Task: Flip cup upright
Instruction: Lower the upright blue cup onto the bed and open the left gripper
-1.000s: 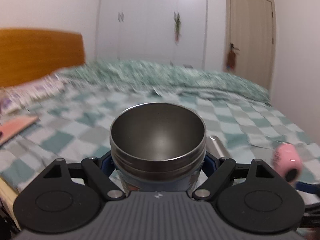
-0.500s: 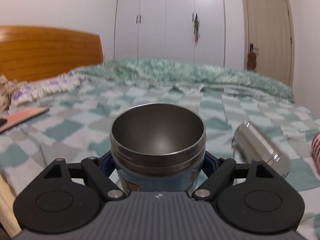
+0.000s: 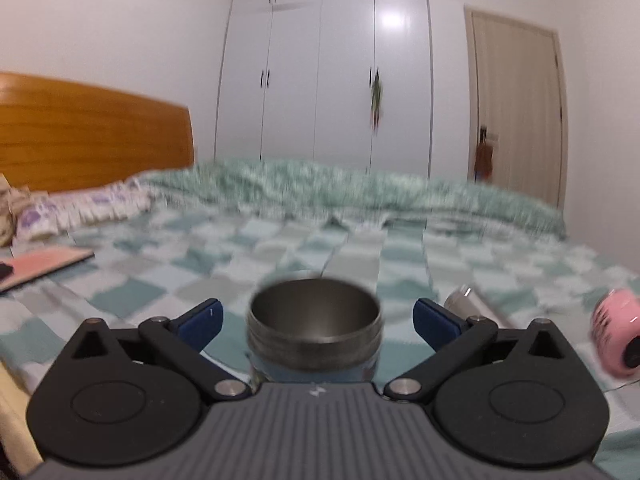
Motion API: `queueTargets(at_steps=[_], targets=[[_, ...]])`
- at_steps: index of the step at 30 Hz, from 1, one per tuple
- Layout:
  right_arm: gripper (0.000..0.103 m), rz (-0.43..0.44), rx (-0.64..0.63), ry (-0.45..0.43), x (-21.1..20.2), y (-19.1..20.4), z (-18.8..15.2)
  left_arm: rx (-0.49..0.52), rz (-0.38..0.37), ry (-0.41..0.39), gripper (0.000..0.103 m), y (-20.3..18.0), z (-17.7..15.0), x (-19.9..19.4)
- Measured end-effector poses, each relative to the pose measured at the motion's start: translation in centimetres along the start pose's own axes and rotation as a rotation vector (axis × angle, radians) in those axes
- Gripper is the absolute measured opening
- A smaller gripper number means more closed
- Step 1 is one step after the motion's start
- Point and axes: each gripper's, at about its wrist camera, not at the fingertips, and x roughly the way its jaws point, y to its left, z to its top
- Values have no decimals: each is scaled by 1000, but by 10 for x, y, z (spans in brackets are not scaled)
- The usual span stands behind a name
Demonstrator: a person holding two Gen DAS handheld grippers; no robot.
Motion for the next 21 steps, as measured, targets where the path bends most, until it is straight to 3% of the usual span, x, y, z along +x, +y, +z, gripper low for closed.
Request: queueTargets(at_steps=[5,8,13,21], targets=[[103,-49,-4,-57,-28,-6,0,43,-33,-123,103,-7,11,-58],[103,-85,-11,-83,-48,-8,-4,48,-59,-150,103,-10,8,-83],[103,-152,-61,-102,-78,-4,-14,18,-119,-108,103,-15,-14,-105],[103,-235,-131,-106,-113,3,-33,62,-148,-47,103,-36,-57,-115]])
